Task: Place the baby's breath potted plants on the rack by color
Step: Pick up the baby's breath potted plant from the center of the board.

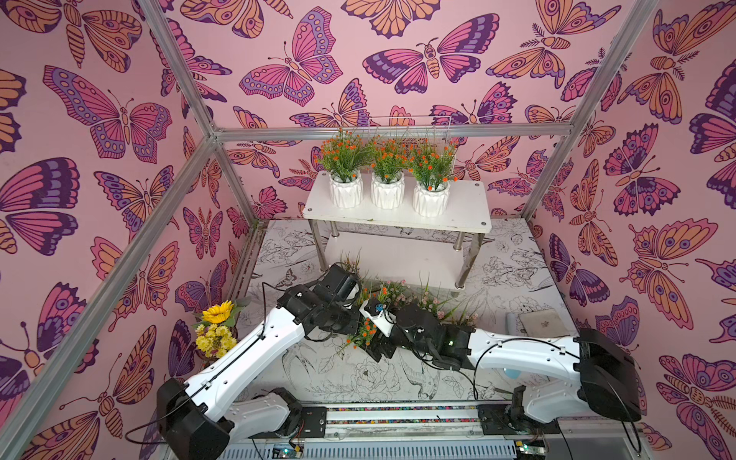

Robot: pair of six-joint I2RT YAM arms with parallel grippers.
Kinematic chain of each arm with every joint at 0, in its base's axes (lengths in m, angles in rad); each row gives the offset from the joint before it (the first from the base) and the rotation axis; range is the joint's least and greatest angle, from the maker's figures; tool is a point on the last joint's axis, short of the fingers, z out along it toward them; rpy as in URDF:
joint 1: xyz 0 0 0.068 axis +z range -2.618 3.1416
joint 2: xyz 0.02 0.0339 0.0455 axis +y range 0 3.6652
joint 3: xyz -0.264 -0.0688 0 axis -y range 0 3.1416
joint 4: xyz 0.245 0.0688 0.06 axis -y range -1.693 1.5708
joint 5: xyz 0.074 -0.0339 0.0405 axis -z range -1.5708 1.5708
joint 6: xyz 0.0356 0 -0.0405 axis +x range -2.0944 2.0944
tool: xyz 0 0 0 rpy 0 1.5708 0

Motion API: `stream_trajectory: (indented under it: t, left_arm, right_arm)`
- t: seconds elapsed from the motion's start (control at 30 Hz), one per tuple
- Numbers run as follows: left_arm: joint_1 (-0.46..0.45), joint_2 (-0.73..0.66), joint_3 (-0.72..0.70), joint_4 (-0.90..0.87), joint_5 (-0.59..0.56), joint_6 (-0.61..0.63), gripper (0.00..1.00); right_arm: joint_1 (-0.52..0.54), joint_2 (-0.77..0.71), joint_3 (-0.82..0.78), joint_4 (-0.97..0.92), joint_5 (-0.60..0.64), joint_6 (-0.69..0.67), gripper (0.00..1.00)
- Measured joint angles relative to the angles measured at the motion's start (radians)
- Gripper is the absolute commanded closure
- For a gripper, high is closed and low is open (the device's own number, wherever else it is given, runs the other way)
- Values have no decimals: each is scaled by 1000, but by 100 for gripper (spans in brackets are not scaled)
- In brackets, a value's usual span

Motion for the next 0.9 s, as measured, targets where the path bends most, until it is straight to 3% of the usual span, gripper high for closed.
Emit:
stream_trajectory:
  t: [0.27, 0.37, 0.73, 0.9]
  left_arm:
    - [0, 0, 0, 0, -5, 3, 99]
    - [0, 0, 0, 0, -7, 3, 91]
    - [3, -2, 6, 8, -32, 2, 75]
    - [5, -23, 18, 16, -53, 3, 74]
  right_arm:
    - [-2, 2, 2, 0, -2, 0, 41]
    - [-2, 2, 2, 0, -3, 0, 42]
    - [-15, 4, -1, -4, -11, 13, 45]
    - [-27, 14, -10, -38, -8, 27, 46]
